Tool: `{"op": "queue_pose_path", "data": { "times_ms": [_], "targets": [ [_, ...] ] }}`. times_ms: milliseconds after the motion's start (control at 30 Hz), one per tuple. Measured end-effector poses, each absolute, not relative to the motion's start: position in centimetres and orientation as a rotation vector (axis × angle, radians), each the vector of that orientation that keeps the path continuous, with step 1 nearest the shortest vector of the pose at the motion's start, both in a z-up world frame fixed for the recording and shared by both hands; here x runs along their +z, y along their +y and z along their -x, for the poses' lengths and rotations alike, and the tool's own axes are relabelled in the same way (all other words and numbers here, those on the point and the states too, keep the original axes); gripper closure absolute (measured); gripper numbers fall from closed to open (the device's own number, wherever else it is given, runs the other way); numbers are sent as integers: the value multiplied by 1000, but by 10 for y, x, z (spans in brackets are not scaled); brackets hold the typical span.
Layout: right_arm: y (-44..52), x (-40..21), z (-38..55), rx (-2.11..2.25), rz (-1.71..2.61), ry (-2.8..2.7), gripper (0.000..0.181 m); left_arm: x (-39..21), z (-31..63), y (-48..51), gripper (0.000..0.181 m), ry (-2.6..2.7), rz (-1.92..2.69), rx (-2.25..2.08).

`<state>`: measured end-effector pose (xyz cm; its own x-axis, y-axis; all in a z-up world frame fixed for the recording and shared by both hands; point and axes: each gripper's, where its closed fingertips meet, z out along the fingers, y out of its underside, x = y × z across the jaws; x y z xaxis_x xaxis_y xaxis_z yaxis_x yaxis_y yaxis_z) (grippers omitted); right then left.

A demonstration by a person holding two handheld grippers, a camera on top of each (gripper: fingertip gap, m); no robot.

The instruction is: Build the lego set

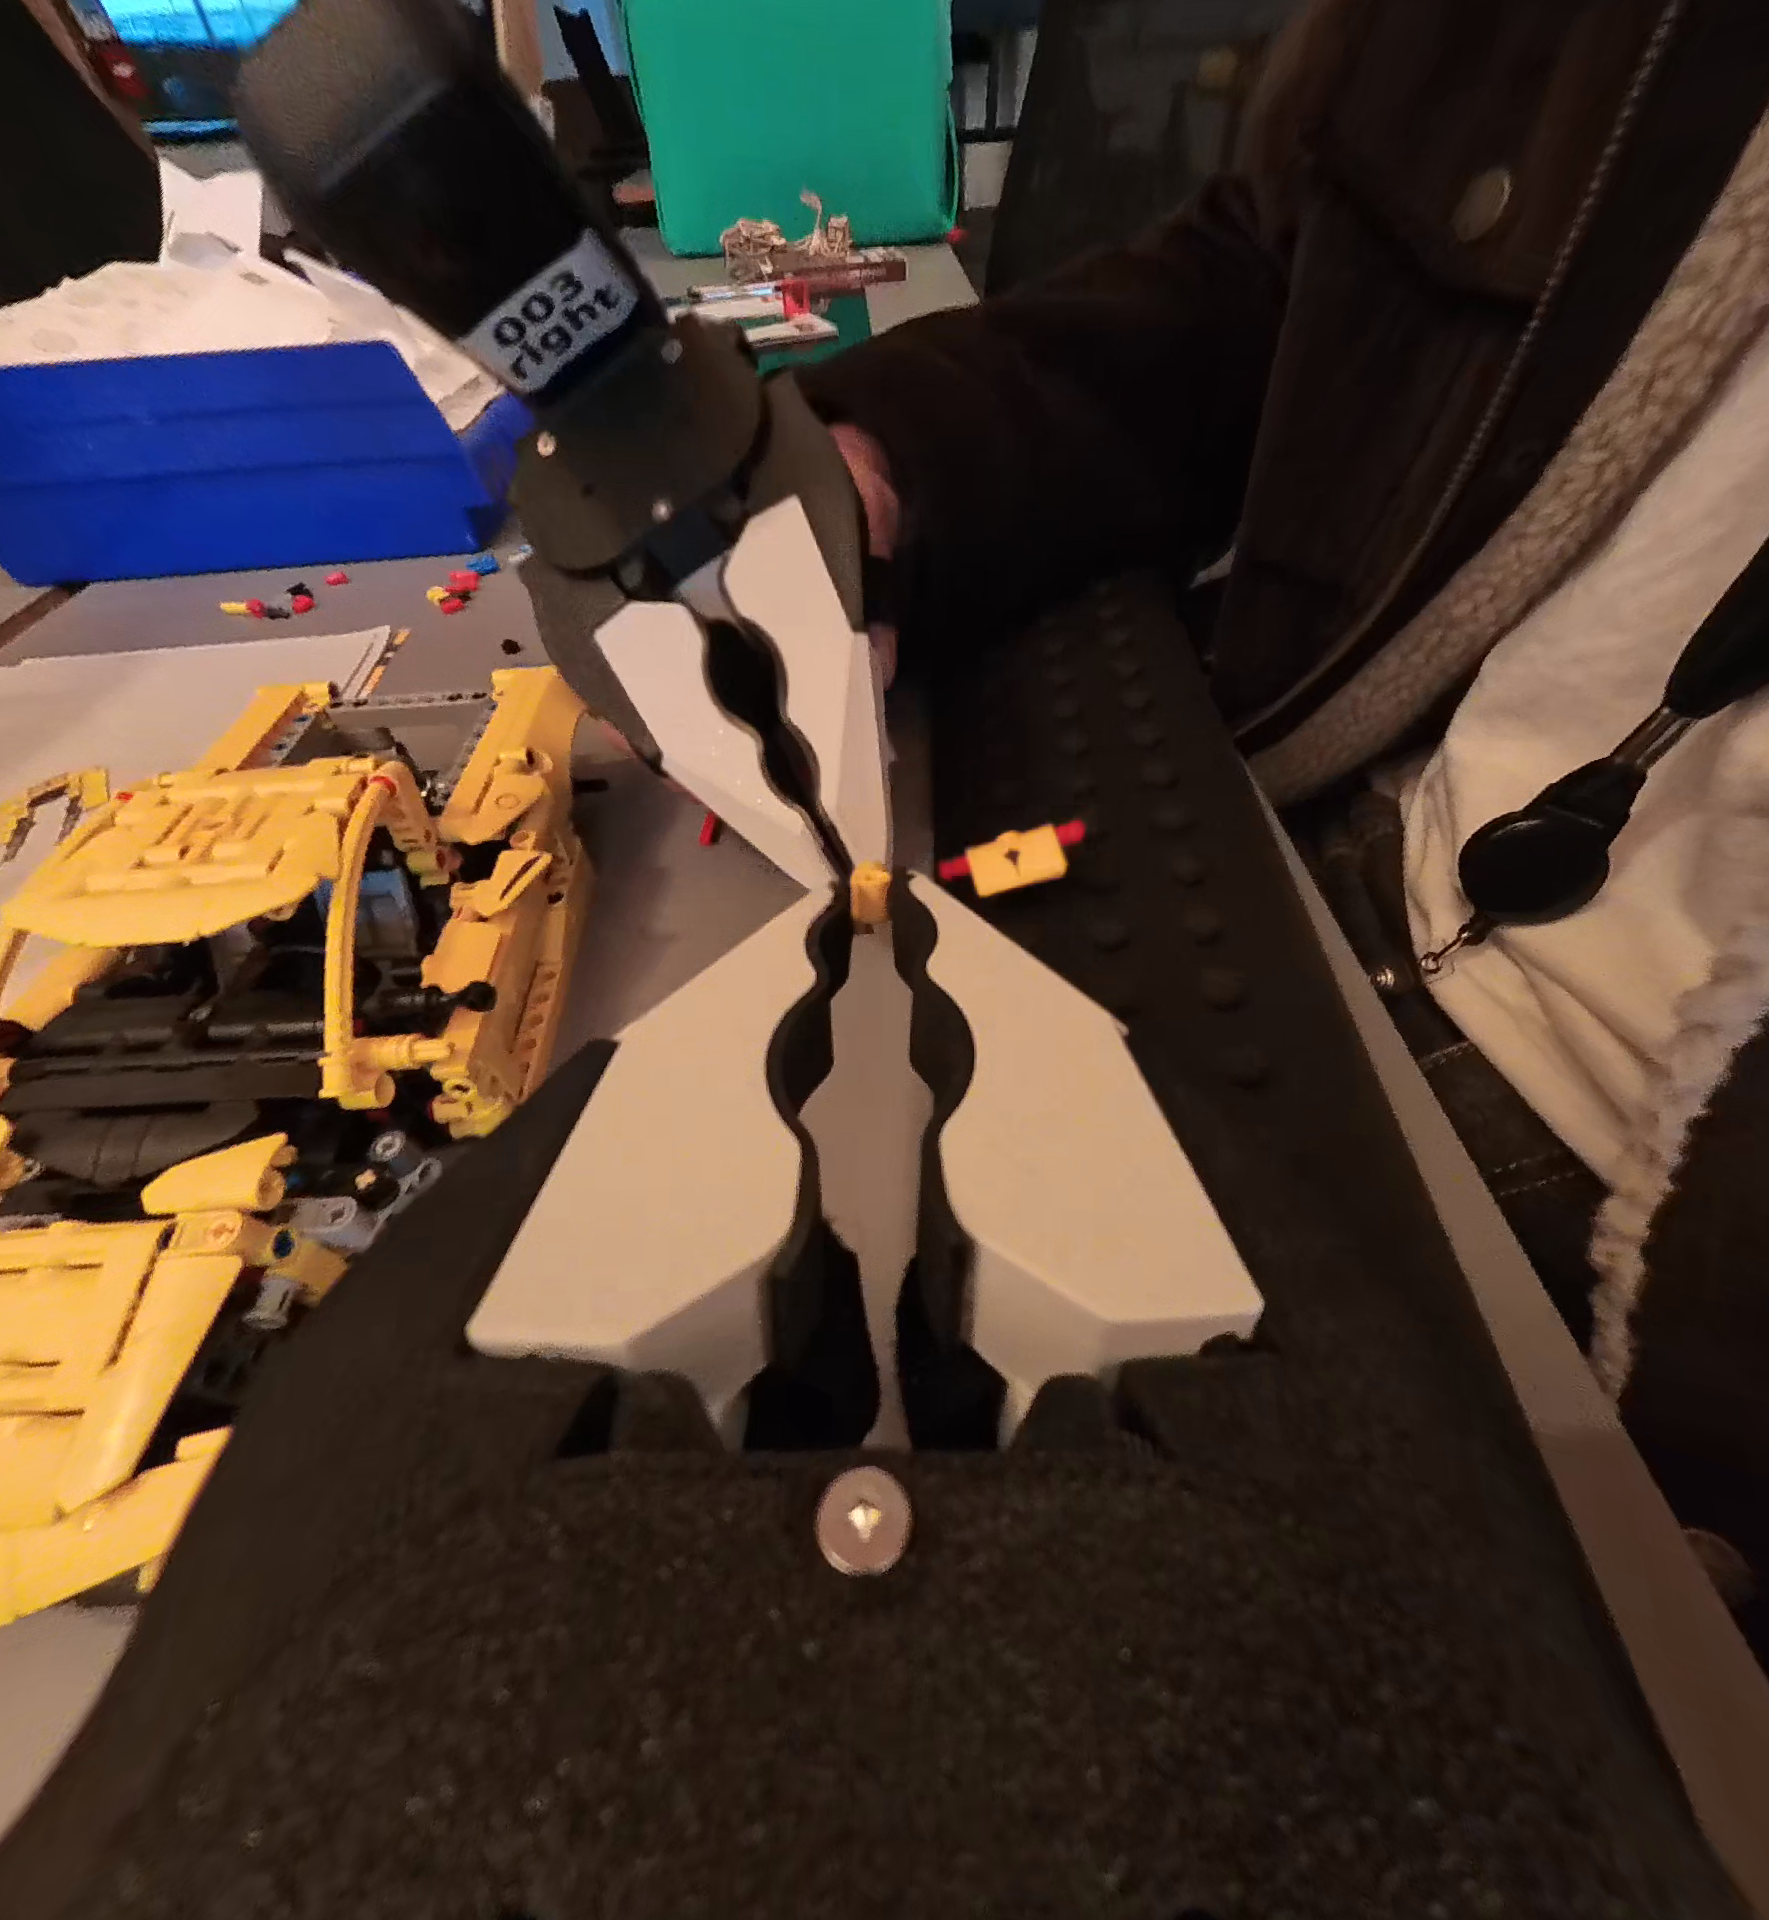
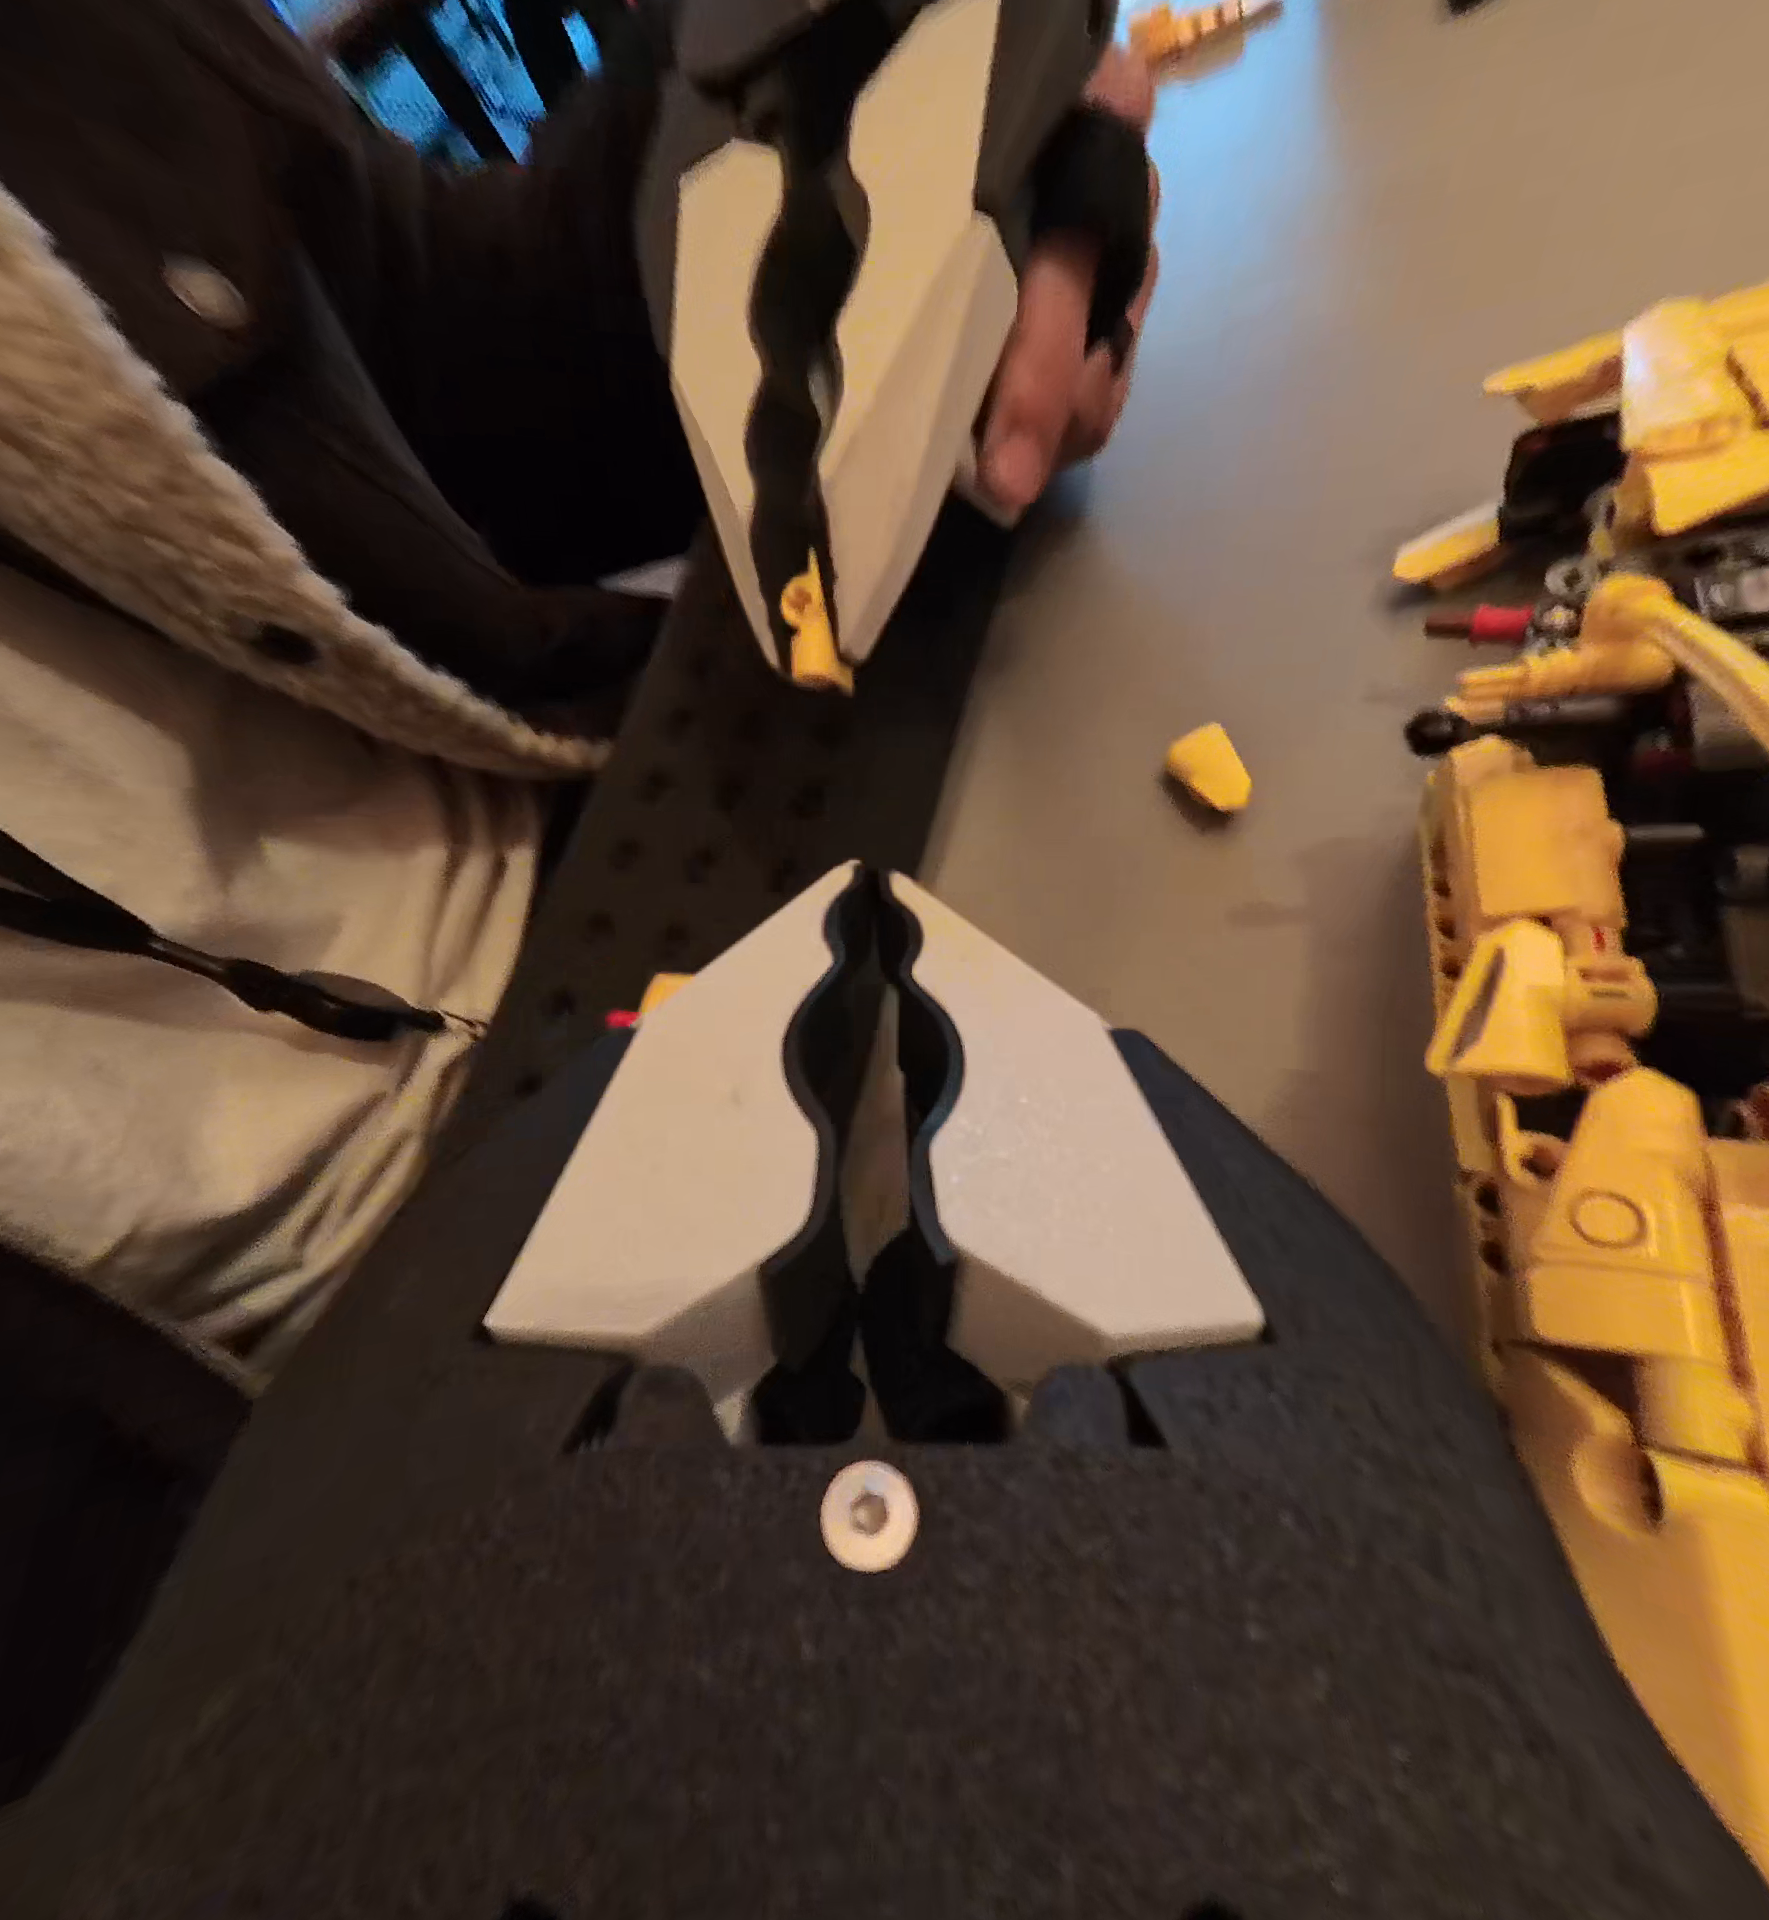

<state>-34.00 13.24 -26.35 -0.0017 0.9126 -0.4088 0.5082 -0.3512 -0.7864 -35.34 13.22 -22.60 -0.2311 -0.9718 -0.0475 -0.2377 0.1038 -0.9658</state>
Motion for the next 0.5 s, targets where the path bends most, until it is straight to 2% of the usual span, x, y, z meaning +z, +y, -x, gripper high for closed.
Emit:
{"op": "queue_pose_path", "data": {
  "times_ms": [100, 200, 267, 433, 500],
  "targets": [
    [130, -260, 331, 1247, 1799, -1520, 180, -231, 352, 136, 174, 1607, 1254, -1157],
    [118, -258, 321, 1123, 1605, -1663, 161, -230, 353, 138, 174, 1586, 1264, -1164],
    [114, -266, 314, 1047, 1553, -1719, 155, -231, 352, 137, 174, 1597, 1267, -1163],
    [118, -282, 299, 1030, 1827, -1723, 145, -233, 352, 137, 174, 1605, 1269, -1145],
    [126, -290, 293, 922, 2023, -1639, 150, -232, 353, 139, 174, 1589, 1271, -1139]
  ]
}}
